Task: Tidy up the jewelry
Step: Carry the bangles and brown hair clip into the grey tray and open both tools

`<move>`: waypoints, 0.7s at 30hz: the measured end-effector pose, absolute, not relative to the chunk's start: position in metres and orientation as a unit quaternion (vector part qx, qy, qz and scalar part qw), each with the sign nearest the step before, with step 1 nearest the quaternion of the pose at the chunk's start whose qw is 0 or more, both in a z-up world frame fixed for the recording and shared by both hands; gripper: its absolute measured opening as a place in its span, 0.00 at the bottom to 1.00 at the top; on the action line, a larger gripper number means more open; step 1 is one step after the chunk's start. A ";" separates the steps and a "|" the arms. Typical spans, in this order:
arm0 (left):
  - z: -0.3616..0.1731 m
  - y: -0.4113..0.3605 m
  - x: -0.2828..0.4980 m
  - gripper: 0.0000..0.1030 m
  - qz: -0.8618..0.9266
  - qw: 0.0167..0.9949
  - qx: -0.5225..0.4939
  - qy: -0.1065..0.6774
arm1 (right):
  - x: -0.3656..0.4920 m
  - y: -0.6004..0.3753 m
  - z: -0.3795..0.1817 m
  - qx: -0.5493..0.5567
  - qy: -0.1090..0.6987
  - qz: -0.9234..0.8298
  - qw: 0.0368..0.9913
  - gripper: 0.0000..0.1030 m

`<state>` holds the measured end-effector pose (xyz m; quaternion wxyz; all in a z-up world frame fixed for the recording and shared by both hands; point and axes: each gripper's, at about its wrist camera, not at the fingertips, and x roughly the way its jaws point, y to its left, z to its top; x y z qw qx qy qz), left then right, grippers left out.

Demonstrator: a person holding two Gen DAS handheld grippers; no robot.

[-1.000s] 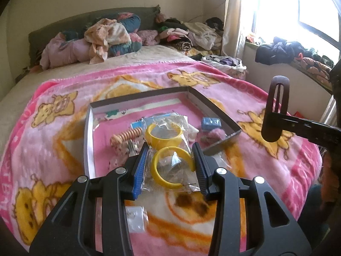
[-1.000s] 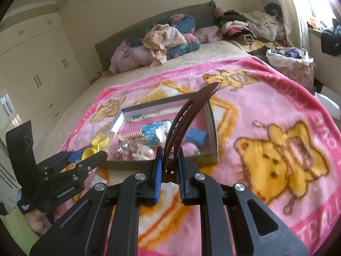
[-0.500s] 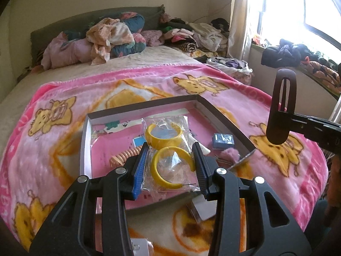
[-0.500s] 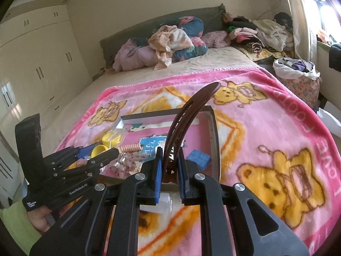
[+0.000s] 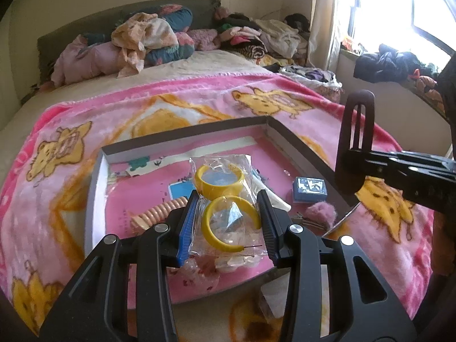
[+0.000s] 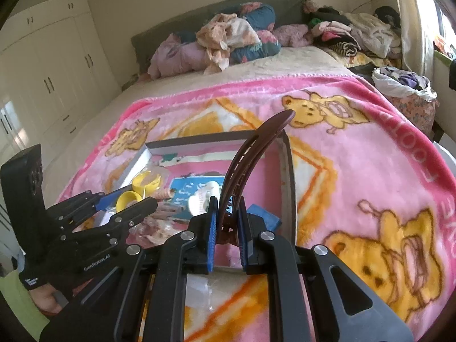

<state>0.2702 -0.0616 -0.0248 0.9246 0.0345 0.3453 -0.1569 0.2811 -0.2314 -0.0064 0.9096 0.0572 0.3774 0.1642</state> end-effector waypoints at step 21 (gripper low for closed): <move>-0.053 -0.077 0.285 0.31 -0.146 0.918 0.054 0.363 | 0.335 -0.228 -0.046 0.057 0.428 0.185 0.883 0.13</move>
